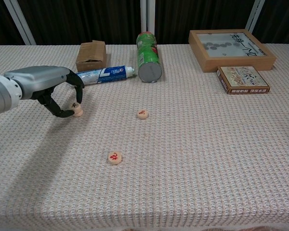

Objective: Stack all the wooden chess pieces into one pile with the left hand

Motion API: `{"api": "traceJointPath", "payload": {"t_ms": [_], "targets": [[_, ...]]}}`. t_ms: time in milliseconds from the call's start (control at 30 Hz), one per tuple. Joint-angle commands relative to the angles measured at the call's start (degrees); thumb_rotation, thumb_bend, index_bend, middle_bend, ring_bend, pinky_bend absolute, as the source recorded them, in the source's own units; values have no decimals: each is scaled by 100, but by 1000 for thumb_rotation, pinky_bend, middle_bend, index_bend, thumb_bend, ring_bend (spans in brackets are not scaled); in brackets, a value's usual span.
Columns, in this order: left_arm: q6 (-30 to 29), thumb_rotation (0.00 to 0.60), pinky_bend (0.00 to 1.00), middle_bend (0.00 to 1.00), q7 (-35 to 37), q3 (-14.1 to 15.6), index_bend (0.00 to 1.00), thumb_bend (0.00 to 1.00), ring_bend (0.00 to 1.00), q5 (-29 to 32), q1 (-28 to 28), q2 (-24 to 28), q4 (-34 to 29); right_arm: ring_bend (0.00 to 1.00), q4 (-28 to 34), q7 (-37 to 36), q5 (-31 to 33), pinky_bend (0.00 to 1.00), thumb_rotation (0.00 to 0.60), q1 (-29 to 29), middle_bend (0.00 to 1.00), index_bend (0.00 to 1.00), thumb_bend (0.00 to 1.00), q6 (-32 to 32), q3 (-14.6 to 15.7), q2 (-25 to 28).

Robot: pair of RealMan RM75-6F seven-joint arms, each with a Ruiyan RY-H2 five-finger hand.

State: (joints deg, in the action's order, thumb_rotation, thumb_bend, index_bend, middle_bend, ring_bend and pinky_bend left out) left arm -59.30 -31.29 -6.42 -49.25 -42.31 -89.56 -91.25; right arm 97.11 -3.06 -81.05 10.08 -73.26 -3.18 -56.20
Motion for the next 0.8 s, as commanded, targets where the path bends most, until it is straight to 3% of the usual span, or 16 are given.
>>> {"api": "traceJointPath", "payload": {"t_ms": [33, 233, 400, 600, 800], "targets": [[10, 600, 0, 154, -8, 6, 411, 311, 0, 8, 0, 10, -7, 0, 5, 4, 7, 0, 600, 0, 0, 0, 289, 5, 0, 4], [-81, 600, 0, 151, 15, -6, 377, 311, 0, -29, 42, 73, -119, 0, 18, 12, 21, 0, 600, 3, 0, 0, 291, 18, -1, 13], [-599, 600, 0, 150, -20, 95, 365, 311, 0, -384, 271, 324, -703, 0, 18, -18, 6, 0, 600, -3, 0, 0, 291, -5, -6, 19], [-1576, 600, 0, 151, 231, 641, 374, 300, 0, -1407, 975, 757, -1584, 0, 11, -66, -11, 0, 600, -13, 0, 0, 292, -30, -10, 29], [-1806, 600, 0, 154, 351, 1324, 383, 283, 0, -2505, 1399, 537, -1432, 0, 39, -32, -60, 0, 600, -9, 0, 0, 292, -33, 9, 20]]}}
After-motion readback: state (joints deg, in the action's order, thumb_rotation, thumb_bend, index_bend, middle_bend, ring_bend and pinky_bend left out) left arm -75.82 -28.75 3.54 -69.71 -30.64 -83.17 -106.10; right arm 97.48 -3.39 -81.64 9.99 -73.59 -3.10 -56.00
